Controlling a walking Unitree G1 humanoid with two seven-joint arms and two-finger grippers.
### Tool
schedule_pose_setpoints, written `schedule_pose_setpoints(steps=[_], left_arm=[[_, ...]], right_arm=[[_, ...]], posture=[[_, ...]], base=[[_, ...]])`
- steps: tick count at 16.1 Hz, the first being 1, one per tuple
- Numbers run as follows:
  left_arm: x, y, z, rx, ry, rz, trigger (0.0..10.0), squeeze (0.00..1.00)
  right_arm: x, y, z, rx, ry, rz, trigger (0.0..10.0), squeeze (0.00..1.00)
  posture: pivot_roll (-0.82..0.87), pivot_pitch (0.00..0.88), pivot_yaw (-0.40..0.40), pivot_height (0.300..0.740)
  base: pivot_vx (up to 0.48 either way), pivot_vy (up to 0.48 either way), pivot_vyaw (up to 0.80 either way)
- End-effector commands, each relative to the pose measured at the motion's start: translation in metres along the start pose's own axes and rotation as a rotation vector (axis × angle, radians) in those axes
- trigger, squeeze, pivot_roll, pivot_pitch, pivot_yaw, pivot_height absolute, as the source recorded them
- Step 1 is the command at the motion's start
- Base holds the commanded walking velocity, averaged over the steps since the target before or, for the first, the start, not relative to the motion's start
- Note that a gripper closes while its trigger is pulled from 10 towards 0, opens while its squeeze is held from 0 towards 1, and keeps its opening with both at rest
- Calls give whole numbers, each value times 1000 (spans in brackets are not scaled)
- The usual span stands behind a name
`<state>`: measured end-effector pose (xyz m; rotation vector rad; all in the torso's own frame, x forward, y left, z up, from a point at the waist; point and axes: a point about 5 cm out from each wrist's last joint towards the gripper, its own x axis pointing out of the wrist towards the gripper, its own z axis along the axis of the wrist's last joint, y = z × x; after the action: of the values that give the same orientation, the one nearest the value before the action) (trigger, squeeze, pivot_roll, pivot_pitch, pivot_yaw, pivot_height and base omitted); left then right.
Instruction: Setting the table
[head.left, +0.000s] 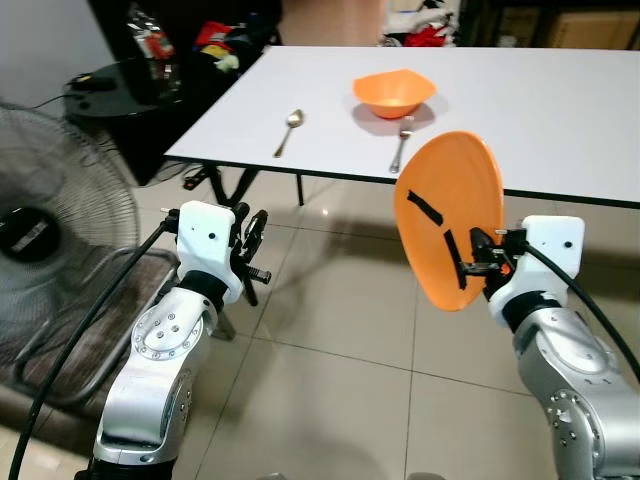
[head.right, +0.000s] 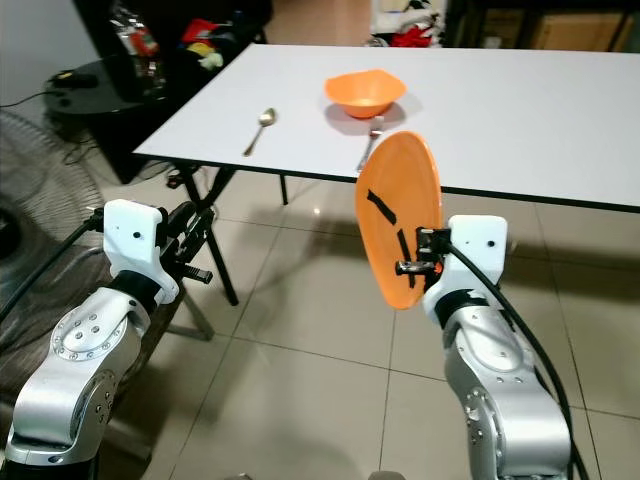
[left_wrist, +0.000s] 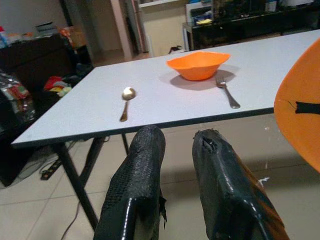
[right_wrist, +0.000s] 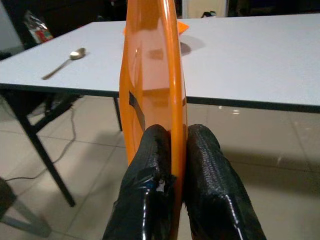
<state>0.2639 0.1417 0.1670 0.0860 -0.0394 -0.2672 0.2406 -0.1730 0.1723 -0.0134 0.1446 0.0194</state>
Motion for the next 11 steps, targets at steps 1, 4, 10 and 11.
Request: schedule_pose_setpoints(steps=[1,4,10,11], left_arm=[[2,2,2,7,-3,-4,10000,0],[3,2,2,5,-3,-7,10000,0],[3,1,2,-4,-4,-13,10000,0],[3,1,2,-4,-4,-12,10000,0]], right_arm=[[1,7,9,3,-51,44,10000,0],[2,7,7,24,-43,48,10000,0],[3,8,10,-39,-50,81,10000,0],[3,8,10,-45,-50,88,10000,0]], posture=[[-94,0,103,740],[-94,0,103,740],[-97,0,93,740],[-97,0,93,740]], base=[[289,0,0],[290,0,0],[313,0,74],[330,0,800]])
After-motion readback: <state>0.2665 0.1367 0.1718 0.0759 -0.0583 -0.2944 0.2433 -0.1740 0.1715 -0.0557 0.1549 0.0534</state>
